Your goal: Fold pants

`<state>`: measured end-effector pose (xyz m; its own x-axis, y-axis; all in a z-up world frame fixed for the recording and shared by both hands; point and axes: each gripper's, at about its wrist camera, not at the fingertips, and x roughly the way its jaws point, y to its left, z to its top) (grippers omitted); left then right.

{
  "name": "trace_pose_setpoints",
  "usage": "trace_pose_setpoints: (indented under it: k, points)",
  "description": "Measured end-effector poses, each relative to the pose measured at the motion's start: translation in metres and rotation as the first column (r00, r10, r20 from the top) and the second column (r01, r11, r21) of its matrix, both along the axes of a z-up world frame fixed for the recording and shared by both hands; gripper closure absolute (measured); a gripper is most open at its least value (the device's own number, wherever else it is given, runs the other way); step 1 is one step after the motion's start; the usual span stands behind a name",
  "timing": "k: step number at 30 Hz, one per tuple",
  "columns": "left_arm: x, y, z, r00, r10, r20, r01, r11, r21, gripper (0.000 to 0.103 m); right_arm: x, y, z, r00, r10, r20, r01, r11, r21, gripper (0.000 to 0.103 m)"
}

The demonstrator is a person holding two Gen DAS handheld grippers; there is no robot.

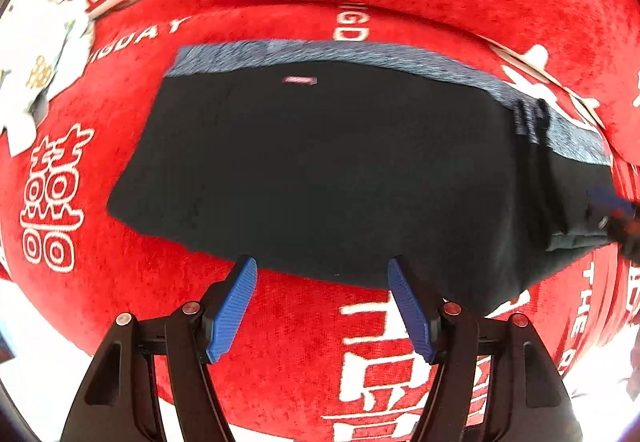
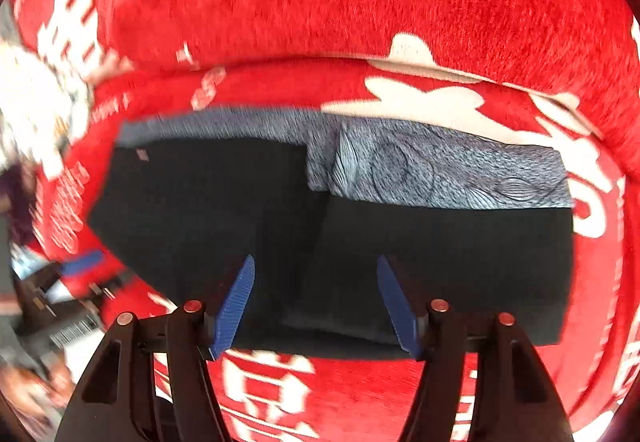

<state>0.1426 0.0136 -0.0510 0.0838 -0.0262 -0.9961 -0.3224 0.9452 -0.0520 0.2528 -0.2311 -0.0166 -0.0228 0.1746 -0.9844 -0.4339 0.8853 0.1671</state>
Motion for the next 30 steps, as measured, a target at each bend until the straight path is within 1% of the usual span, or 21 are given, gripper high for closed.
trace_pose_setpoints:
  k: [1,2,3,4,5,6,8,10,12,14,17,21,25,27,29,30]
  points:
    - [0.001,-0.001,-0.001,1.000,0.006,0.000,-0.006,1.000,0.001,0.026,-0.002,0.006,-0.009,1.000,0.015,-0.008,-0.015,0.999,-0.037,0.049]
    - [0.000,0.001,-0.001,1.000,0.014,0.001,-0.014,1.000,0.002,0.019,-0.005,0.011,-0.023,0.999,0.018,-0.045,-0.020,0.999,-0.050,0.065]
    - [-0.002,0.003,-0.001,1.000,0.024,0.008,-0.024,1.000,0.004,0.011,-0.008,0.016,-0.035,0.997,0.002,-0.072,-0.007,0.998,-0.062,0.065]
    - [-0.004,0.004,0.001,0.999,0.029,0.014,-0.029,1.000,0.006,0.011,-0.011,0.015,-0.039,0.998,-0.021,-0.063,0.016,0.998,-0.067,0.065]
    - [-0.005,0.005,0.001,0.999,0.029,0.015,-0.029,1.000,0.006,0.011,-0.014,0.014,-0.036,0.999,-0.022,-0.037,0.020,0.998,-0.067,0.065]
    - [-0.006,0.006,0.001,0.999,0.030,0.014,-0.030,1.000,0.004,0.011,-0.017,0.014,-0.033,0.999,-0.012,-0.042,0.010,0.998,-0.060,0.064]
    - [-0.008,0.008,-0.002,0.999,0.032,-0.003,-0.032,0.999,0.003,0.011,-0.022,0.011,-0.025,0.999,-0.002,-0.050,0.000,0.999,-0.039,0.062]
    - [-0.008,0.011,-0.005,0.999,0.040,-0.019,-0.040,0.999,0.002,0.011,-0.025,0.008,-0.018,0.998,0.005,-0.056,-0.007,0.999,-0.036,0.062]
    - [-0.009,0.013,-0.005,0.999,0.047,-0.022,-0.047,0.999,0.003,0.011,-0.030,0.006,-0.011,0.998,0.001,-0.067,-0.002,1.000,-0.016,0.054]
    - [-0.010,0.013,-0.004,0.999,0.050,-0.021,-0.050,0.999,0.007,0.011,-0.035,0.007,-0.007,0.998,-0.003,-0.070,0.002,1.000,-0.009,0.044]
    - [-0.010,0.012,-0.005,0.998,0.055,-0.027,-0.055,0.998,0.013,0.011,-0.045,0.015,-0.003,0.998,0.008,-0.068,-0.009,1.000,-0.002,0.037]
    - [-0.013,0.018,-0.006,0.997,0.067,-0.031,-0.067,0.998,0.014,0.011,-0.058,0.027,0.001,0.996,0.023,-0.083,-0.023,1.000,0.012,0.032]
    - [-0.014,0.023,-0.008,0.997,0.075,-0.019,-0.075,0.997,0.001,0.011,-0.060,0.045,-0.001,0.996,0.042,-0.077,-0.040,0.999,0.019,0.026]
    - [-0.014,0.026,-0.011,0.997,0.081,-0.021,-0.081,0.997,-0.008,0.011,-0.059,0.050,0.000,0.996,0.048,-0.071,-0.046,0.999,0.021,0.024]
    - [-0.016,0.032,-0.013,0.996,0.089,-0.027,-0.090,0.996,-0.017,0.000,-0.058,0.054,-0.001,0.996,0.049,-0.068,-0.048,0.999,0.021,0.023]
    - [-0.018,0.035,-0.014,0.995,0.098,-0.027,-0.098,0.995,-0.022,0.001,-0.058,0.056,-0.001,0.997,0.049,-0.065,-0.048,0.999,0.020,0.023]
